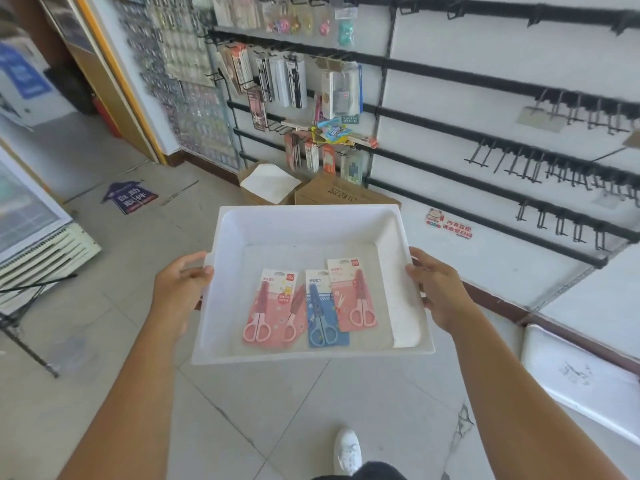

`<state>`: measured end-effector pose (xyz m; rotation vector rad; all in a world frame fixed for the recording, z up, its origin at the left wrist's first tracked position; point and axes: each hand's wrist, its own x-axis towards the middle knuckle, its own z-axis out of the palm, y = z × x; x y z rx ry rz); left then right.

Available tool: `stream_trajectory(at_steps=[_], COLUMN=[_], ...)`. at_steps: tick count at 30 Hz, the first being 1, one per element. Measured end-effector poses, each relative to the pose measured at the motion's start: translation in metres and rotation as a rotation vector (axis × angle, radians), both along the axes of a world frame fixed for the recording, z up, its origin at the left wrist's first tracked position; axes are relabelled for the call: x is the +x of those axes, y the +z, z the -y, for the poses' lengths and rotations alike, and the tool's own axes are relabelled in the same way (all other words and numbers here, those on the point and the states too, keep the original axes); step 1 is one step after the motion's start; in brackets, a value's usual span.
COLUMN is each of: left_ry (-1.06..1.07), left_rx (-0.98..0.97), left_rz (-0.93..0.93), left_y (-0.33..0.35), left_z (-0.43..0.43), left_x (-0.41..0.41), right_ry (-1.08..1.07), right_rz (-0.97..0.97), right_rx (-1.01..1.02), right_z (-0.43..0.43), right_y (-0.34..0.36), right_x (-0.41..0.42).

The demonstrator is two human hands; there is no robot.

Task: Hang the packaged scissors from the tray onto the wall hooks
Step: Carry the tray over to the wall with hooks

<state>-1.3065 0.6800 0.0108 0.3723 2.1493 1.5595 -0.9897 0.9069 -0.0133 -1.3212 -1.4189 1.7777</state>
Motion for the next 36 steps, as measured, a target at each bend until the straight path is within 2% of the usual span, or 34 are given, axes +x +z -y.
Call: stream_trajectory(at_steps=[12,23,30,36], left_ry=[-0.058,-0.294,-0.443,-0.463], left_rx=[-0.047,-0.094,-0.172,-0.291], left_rz=[0.013,0.007,-0.026,-0.019], left_y=[-0.013,-0.036,-0.07,-0.109], left_z=[-0.21,-0.427,-0.543,-0.612], left_x=[-0.132,-0.273,-0.307,-0.309], right_ry=[-0.117,-0.342,-0.482,-0.534], right_rz=[0.015,0.072,0.156,0.227], right_rx=[-0.054,-0.073,-0.142,-0.194], right_z=[-0.177,-0.302,-0.374,-0.443], right_y=[-0.005,-0.027,-0.061,-0.095], right_x=[-0.116,-0.218,-0.245,-0.259])
